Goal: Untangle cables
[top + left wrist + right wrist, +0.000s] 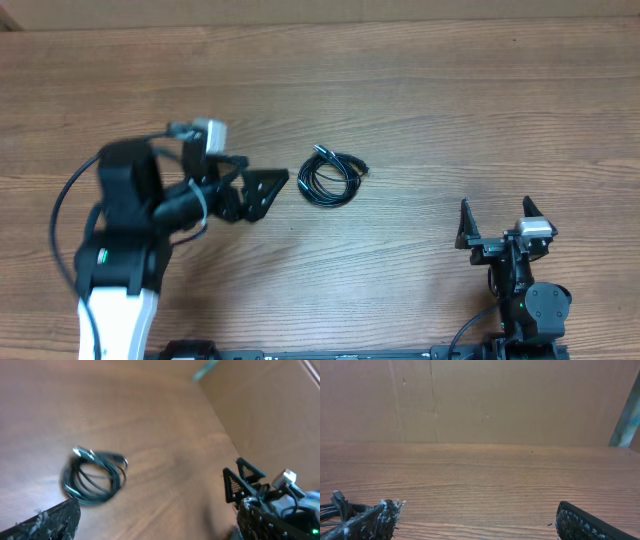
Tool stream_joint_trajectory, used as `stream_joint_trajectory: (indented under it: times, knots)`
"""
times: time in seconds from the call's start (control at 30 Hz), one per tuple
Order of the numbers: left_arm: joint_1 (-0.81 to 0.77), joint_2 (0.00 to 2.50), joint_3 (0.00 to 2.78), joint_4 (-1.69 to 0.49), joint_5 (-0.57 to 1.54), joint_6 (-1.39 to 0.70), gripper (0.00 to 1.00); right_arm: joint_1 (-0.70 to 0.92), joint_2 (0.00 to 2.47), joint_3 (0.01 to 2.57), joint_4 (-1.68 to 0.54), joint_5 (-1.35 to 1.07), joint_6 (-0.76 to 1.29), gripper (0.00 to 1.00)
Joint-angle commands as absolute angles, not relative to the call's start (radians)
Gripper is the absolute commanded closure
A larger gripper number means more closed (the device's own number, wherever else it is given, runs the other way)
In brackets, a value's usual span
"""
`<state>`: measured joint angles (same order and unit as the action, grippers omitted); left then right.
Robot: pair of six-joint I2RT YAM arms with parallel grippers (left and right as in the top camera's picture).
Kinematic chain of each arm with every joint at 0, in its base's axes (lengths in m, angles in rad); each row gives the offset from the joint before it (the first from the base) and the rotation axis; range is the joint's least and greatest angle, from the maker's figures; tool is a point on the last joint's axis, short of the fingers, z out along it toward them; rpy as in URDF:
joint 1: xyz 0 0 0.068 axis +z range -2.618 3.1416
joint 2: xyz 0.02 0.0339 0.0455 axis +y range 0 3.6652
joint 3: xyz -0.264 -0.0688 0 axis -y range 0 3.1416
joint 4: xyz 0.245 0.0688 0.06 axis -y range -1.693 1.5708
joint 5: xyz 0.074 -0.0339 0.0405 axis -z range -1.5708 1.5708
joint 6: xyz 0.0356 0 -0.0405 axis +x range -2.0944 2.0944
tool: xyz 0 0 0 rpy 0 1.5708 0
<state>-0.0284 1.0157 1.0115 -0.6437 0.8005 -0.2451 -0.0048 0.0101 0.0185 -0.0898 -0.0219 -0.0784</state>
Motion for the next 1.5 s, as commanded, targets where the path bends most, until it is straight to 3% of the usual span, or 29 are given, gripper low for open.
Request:
stream_joint_trajectory:
  times: [0.0,0.2,0.4,0.6,0.77,1.03,1.37,1.47]
  knots:
    - [-0.121,1.131,1.059,-0.688,0.698,-0.374,0.00,0.000,0.003,0.008,-0.084,-0.020,-0.076,0.00]
    - [-0.413,1.316,1.076,-0.750,0.212,-0.564,0.00,0.000,0.003,0.008,-0.084,-0.020,-0.076,0.00]
    - [-0.524,1.471,1.076,-0.569,0.241,-0.595,0.00,0.000,0.003,0.008,-0.084,-0.020,-0.076,0.00]
    - [-0.496,1.594,1.076,-0.536,0.103,-0.887,0.00,0.000,0.003,0.008,-0.084,-0.020,-0.076,0.00]
    - [-0.506,1.710,1.076,-0.488,0.120,-0.925,0.08,0.000,0.003,0.008,-0.084,-0.020,-0.076,0.00]
    - [-0.511,1.811,1.076,-0.312,0.213,-0.929,0.36,0.000,0.003,0.008,-0.084,-0.020,-0.076,0.00]
    - [-0.511,1.810,1.076,-0.320,0.201,-0.918,0.63,0.000,0.003,0.008,-0.084,-0.020,-0.076,0.00]
    - [-0.506,1.810,1.076,-0.316,0.199,-0.899,0.82,0.000,0.003,0.008,-0.084,-0.020,-0.076,0.00]
